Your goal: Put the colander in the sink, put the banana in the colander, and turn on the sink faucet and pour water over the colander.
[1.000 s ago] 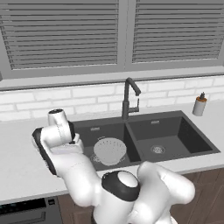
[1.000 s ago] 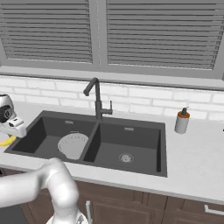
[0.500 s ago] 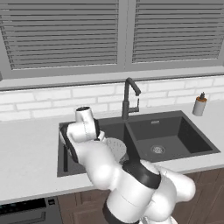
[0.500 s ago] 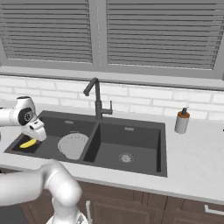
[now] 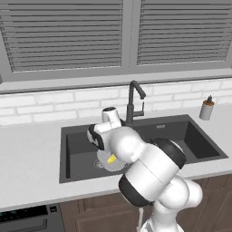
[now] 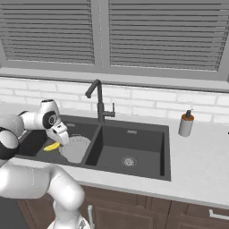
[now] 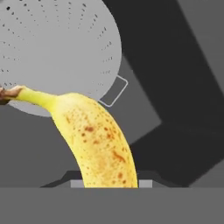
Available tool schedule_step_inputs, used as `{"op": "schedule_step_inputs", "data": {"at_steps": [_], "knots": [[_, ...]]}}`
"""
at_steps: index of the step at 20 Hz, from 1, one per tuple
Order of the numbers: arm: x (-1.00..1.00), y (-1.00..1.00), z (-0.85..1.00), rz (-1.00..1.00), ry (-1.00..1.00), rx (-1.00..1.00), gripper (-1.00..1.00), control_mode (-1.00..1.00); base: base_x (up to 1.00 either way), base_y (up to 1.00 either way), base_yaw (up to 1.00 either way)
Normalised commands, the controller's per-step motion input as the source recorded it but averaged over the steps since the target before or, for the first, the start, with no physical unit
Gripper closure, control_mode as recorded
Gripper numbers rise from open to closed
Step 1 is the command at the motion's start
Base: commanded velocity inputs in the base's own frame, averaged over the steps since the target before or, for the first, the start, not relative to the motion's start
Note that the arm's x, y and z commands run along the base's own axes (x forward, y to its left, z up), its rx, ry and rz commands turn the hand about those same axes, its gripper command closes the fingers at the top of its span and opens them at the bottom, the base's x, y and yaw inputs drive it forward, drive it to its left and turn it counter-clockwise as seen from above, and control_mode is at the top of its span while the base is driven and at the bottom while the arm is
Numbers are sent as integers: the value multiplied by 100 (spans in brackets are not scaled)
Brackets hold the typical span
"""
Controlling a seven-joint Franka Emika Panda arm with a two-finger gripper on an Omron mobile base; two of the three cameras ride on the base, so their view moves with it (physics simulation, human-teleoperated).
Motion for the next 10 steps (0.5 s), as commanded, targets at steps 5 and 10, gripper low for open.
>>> {"op": "schedule_step_inputs", "data": {"at_steps": [5, 10], "knots": [[60, -26, -19, -1, 0, 0, 100, -100, 0, 0, 0], [46, 0, -35, 0, 0, 0, 100, -100, 0, 0, 0]]}}
